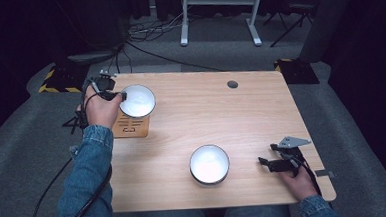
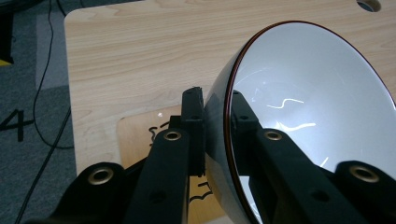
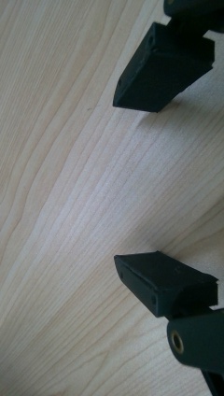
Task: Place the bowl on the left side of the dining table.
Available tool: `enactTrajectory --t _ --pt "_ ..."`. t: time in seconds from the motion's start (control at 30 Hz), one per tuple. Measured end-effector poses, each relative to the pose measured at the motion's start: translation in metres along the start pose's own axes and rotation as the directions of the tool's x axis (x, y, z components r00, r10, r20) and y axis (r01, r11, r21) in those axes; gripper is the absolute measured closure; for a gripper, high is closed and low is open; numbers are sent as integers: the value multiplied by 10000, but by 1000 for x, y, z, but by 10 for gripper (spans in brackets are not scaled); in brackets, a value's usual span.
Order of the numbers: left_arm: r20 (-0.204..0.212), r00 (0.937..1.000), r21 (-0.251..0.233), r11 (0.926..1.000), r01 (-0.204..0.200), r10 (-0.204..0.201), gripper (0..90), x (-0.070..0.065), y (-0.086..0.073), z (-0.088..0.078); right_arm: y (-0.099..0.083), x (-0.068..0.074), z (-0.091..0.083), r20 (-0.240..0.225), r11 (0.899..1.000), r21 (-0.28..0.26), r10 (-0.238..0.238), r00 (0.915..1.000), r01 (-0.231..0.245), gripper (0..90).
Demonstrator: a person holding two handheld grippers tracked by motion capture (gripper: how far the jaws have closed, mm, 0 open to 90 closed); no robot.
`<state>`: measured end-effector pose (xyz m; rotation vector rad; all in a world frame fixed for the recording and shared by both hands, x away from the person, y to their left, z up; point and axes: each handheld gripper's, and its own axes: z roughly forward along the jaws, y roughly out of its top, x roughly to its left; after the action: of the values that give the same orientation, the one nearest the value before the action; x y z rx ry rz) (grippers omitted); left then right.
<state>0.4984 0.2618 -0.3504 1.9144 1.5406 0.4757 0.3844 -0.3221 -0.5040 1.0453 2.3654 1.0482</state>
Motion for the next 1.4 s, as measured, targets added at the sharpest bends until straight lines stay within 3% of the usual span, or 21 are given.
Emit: enactTrajectory --t 0.23,0.57,0.73,0.8,1.27,1.4 --pt "-103 9971 153 9970 753 -751 806 16 -3 8 0 0 0 2 10000 4 -1 10000 1 202" --pt "-485 9907 340 9911 1287 -1270 806 30 -7 16 0 0 0 3 10000 3 1 10000 -1 202" --pt "-464 9872 634 9858 1554 -1526 806 38 -12 22 0 0 0 5 10000 0 3 10000 -3 202" --pt "-583 9817 646 9807 1847 -1811 807 40 -14 25 0 0 0 2 10000 2 6 10000 -6 202" --pt "-584 9746 921 9710 2208 -2161 806 49 -27 39 0 0 0 3 10000 5 2 10000 -2 202" --pt "-348 9704 970 9656 2414 -2391 806 52 -31 45 0 0 0 -4 10000 7 16 10000 -16 202"
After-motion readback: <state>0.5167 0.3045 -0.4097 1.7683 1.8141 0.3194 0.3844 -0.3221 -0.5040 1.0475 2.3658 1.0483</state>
